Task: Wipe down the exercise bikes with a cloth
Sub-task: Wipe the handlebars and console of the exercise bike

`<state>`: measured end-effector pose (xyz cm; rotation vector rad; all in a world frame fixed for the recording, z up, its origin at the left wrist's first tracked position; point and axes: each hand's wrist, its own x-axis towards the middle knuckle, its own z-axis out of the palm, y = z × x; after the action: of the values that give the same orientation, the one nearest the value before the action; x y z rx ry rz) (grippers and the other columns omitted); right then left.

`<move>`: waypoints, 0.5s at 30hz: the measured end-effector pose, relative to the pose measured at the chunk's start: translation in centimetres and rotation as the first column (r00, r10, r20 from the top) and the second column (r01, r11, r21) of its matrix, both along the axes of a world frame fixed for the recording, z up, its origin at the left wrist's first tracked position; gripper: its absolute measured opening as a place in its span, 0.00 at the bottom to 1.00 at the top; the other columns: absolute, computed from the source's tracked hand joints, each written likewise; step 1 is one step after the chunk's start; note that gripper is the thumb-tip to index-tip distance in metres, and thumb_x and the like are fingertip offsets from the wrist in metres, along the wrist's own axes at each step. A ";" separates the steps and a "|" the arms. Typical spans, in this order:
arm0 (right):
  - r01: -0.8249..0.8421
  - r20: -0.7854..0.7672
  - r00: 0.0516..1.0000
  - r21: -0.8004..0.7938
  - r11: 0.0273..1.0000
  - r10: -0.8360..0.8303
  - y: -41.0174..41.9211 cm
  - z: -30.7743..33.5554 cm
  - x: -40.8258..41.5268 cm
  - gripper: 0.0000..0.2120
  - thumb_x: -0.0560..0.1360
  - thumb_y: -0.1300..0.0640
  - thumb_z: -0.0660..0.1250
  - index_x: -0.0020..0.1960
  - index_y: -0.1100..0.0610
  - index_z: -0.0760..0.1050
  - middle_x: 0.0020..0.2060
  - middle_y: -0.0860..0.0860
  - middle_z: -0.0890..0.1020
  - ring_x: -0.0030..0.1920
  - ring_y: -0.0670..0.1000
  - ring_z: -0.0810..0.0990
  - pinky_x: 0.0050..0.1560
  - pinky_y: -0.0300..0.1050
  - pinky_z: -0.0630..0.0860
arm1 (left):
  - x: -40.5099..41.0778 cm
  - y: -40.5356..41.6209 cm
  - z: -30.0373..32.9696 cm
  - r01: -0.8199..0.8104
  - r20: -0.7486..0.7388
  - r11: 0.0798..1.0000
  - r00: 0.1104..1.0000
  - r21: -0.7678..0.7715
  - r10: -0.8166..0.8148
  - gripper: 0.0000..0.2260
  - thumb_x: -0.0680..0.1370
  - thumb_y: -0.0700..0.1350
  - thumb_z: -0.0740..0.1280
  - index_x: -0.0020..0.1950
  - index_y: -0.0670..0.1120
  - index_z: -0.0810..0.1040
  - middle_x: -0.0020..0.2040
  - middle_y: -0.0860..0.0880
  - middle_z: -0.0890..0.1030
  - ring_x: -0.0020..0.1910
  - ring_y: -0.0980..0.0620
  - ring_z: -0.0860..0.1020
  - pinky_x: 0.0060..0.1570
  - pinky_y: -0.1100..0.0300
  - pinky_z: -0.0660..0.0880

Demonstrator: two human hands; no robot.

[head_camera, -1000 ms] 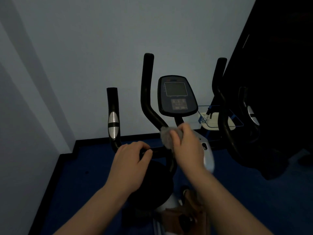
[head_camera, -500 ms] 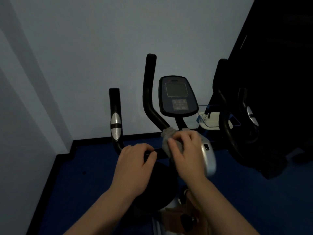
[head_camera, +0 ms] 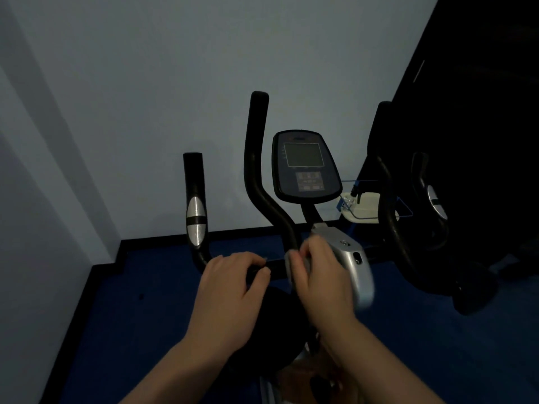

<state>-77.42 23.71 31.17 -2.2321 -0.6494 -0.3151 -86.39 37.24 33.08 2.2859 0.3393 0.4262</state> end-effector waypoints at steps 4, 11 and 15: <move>0.068 -0.009 0.998 0.003 0.998 -0.068 2.0 1.9 2.3 0.10 0.79 0.47 0.59 0.42 0.50 0.64 0.36 0.46 0.74 0.34 0.46 0.74 0.33 0.48 0.71 | -0.3 -0.2 0.2 -0.002 0.041 0.998 0.999 -0.064 0.005 0.13 0.76 0.55 0.57 0.55 0.56 0.77 0.49 0.61 0.77 0.54 0.59 0.71 0.66 0.53 0.64; 0.045 0.010 0.999 0.106 0.993 -0.046 -1.5 -2.0 -2.7 0.09 0.71 0.38 0.64 0.48 0.39 0.69 0.47 0.37 0.68 0.47 0.41 0.72 0.45 0.42 0.73 | -0.2 0.2 0.9 0.027 0.073 0.993 0.997 -0.118 -0.019 0.09 0.76 0.55 0.59 0.53 0.60 0.76 0.49 0.65 0.77 0.53 0.64 0.73 0.60 0.52 0.70; 0.016 0.077 0.997 0.064 0.998 -0.021 -0.2 -1.1 -0.8 0.08 0.72 0.45 0.68 0.45 0.44 0.69 0.44 0.40 0.69 0.42 0.41 0.72 0.37 0.36 0.69 | 0.1 0.5 0.9 0.074 0.065 0.992 0.996 -0.105 -0.067 0.10 0.76 0.56 0.59 0.54 0.59 0.77 0.49 0.65 0.77 0.54 0.63 0.74 0.59 0.52 0.71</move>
<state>-78.21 23.48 30.09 -2.1749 -0.6518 -0.4283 -86.29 37.72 33.96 2.1686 0.2441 0.4309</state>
